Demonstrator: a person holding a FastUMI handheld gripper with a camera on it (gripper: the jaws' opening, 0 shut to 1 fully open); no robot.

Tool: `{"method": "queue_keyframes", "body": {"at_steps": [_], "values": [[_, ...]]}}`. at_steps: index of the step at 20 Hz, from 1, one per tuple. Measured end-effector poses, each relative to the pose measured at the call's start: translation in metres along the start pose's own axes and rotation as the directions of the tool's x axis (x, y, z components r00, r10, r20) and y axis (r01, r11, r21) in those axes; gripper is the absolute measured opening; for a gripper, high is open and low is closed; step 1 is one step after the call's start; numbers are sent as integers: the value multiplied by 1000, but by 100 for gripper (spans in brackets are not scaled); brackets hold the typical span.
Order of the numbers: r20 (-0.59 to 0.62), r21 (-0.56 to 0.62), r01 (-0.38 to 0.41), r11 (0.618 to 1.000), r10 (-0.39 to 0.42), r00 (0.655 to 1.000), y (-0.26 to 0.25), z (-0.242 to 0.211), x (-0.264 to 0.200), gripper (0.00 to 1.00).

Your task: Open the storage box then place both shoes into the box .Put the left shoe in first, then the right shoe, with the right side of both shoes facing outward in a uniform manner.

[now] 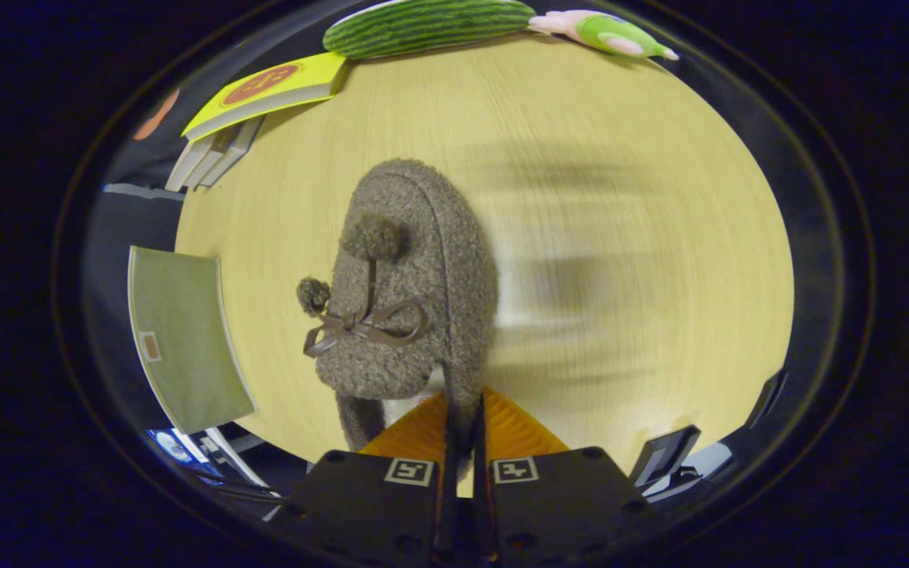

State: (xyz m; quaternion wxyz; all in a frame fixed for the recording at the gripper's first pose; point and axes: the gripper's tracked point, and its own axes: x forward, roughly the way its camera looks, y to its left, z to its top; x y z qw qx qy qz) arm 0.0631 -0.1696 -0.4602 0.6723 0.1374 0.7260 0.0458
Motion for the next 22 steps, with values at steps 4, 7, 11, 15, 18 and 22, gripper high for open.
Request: {"method": "queue_keyframes", "body": {"at_steps": [4, 7, 11, 15, 18, 22], "values": [[-22, 27, -39, 999, 40, 999, 18, -14, -4, 6], [-5, 35, -57, 998, 57, 998, 41, -21, -18, 7], [43, -10, -100, 995, 101, 994, 95, -32, -58, 6], [103, -32, -202, 979, 204, 973, 171, -40, -108, 7], [116, -63, -270, 961, 276, 954, 225, -50, -138, 6], [142, -153, -278, 948, 299, 944, 289, -44, -166, 6]]}}
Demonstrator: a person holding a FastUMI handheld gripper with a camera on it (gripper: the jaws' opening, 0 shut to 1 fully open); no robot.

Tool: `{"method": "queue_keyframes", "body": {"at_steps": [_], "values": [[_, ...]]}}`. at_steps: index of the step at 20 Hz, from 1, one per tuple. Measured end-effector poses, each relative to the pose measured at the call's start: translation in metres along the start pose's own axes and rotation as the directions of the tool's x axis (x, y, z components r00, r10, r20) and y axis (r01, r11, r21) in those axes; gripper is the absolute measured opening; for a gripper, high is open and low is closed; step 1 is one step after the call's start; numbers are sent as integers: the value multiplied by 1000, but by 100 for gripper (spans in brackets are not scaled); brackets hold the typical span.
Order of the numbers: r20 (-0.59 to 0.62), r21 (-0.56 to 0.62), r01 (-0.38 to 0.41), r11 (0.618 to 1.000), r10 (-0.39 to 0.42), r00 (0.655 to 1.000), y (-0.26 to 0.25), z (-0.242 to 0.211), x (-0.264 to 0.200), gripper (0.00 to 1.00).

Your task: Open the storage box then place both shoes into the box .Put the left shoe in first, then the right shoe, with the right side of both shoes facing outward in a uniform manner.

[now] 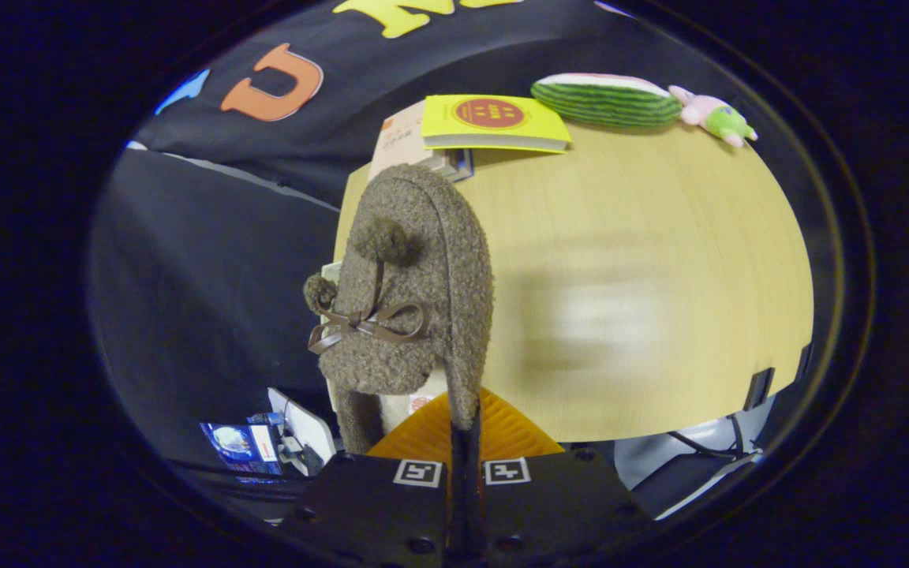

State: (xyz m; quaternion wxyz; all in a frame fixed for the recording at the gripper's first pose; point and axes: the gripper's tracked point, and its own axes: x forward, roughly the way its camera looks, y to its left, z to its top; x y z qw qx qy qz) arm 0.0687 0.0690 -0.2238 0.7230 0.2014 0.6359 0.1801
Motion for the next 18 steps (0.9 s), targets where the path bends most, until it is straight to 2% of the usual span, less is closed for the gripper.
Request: {"method": "queue_keyframes", "body": {"at_steps": [3, 6, 8, 14, 18], "values": [[23, -97, 4, 995, -1, 1000, 51, 12, 16, 6], [-33, -136, -10, 991, 6, 999, 91, 2, 43, 7], [-68, -146, 10, 989, -21, 997, 101, -4, 63, 6], [-180, -15, 110, 994, -111, 977, 86, -32, 107, 7], [-170, 65, 161, 985, -148, 974, 71, -34, 119, 6]]}}
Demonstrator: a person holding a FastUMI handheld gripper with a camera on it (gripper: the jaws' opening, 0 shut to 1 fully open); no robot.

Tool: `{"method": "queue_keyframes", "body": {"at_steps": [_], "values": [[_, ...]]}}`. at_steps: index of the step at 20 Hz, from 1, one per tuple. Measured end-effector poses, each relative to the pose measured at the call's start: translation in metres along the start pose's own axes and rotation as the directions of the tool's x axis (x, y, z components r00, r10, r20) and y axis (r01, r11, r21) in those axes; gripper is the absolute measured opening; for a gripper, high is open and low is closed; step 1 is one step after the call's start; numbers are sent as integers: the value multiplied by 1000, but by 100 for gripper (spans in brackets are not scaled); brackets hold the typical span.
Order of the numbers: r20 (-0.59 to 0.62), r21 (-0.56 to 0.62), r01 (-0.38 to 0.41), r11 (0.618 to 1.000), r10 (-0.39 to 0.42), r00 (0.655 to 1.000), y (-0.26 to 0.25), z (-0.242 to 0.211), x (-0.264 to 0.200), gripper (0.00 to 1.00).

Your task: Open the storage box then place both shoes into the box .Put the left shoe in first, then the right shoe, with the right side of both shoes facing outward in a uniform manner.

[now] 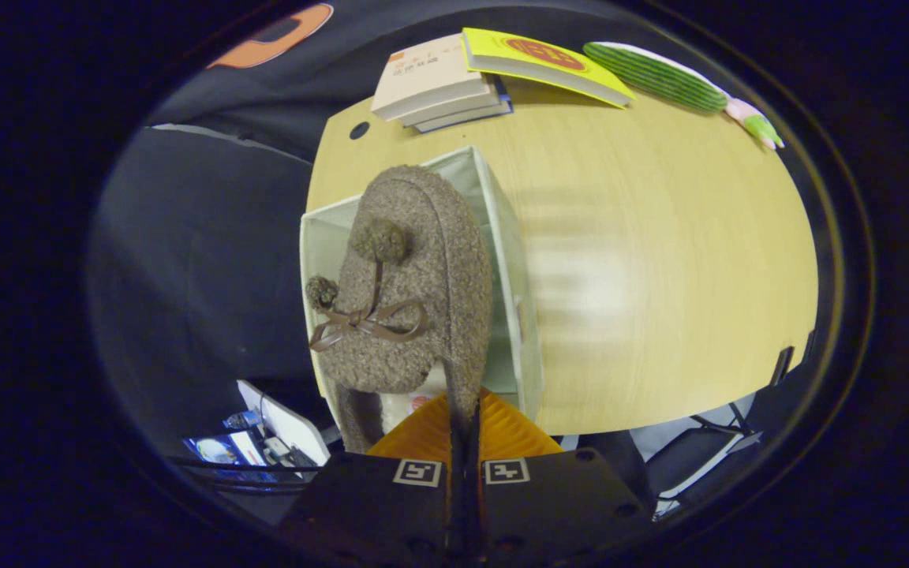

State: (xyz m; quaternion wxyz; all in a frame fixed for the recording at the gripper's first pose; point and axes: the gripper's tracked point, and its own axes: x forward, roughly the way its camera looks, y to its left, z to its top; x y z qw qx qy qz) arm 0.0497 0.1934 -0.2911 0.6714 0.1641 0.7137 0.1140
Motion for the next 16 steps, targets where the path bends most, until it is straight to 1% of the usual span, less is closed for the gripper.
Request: {"method": "queue_keyframes", "body": {"at_steps": [1, 2, 3, 5, 6, 8, 9, 13, 15, 16], "values": [[9, 13, -5, 1000, 5, 1000, 0, 1, 1, 6], [17, 23, -13, 1000, 13, 1000, 1, 1, 1, 9], [25, 28, -29, 999, 28, 999, 3, 2, 0, 14], [49, 27, -43, 999, 42, 998, 4, 7, 0, 33], [68, 18, -41, 999, 40, 997, 2, 10, -1, 53], [106, -2, -43, 999, 43, 993, 3, 14, -8, 72], [126, -12, -37, 999, 38, 991, 2, 15, -11, 77], [252, -92, 5, 996, 18, 968, -1, 27, -34, 88], [323, -125, 30, 992, 13, 946, -1, 33, -50, 92], [364, -134, 41, 990, 11, 931, -2, 36, -59, 92]]}}
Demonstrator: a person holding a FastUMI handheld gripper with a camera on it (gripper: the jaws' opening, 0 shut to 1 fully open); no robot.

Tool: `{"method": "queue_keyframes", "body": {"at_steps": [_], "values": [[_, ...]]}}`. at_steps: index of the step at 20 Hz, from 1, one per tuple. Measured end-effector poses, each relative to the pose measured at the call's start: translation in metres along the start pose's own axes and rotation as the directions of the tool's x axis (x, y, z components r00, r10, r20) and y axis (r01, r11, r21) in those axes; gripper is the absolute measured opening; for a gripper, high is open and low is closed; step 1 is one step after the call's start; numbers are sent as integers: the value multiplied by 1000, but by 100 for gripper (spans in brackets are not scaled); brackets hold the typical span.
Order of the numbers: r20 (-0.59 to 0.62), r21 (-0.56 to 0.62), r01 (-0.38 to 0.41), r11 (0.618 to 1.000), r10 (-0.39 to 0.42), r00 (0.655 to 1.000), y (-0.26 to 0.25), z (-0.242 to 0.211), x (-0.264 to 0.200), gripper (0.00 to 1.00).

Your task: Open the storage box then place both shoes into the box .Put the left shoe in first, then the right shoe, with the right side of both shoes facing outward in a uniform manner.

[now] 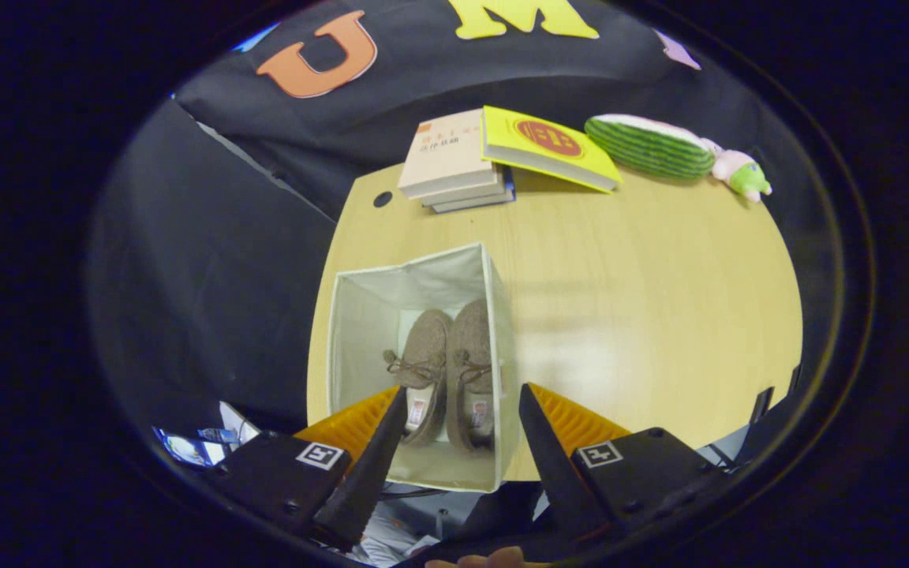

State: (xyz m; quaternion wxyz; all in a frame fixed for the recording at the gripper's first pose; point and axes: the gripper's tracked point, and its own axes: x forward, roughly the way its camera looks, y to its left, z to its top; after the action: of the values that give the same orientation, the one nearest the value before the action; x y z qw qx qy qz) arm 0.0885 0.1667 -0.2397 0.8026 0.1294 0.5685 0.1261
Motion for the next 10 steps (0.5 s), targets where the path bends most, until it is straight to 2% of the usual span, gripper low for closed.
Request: {"method": "queue_keyframes", "body": {"at_steps": [3, 5, 8, 10], "values": [[159, -27, 30, 999, -25, 987, -8, 25, -30, 92], [293, -35, 79, 996, -66, 954, -19, 47, -51, 92], [466, -26, 164, 986, -133, 875, -42, 62, -99, 93], [564, -6, 178, 984, -144, 813, -44, 67, -133, 94]]}}
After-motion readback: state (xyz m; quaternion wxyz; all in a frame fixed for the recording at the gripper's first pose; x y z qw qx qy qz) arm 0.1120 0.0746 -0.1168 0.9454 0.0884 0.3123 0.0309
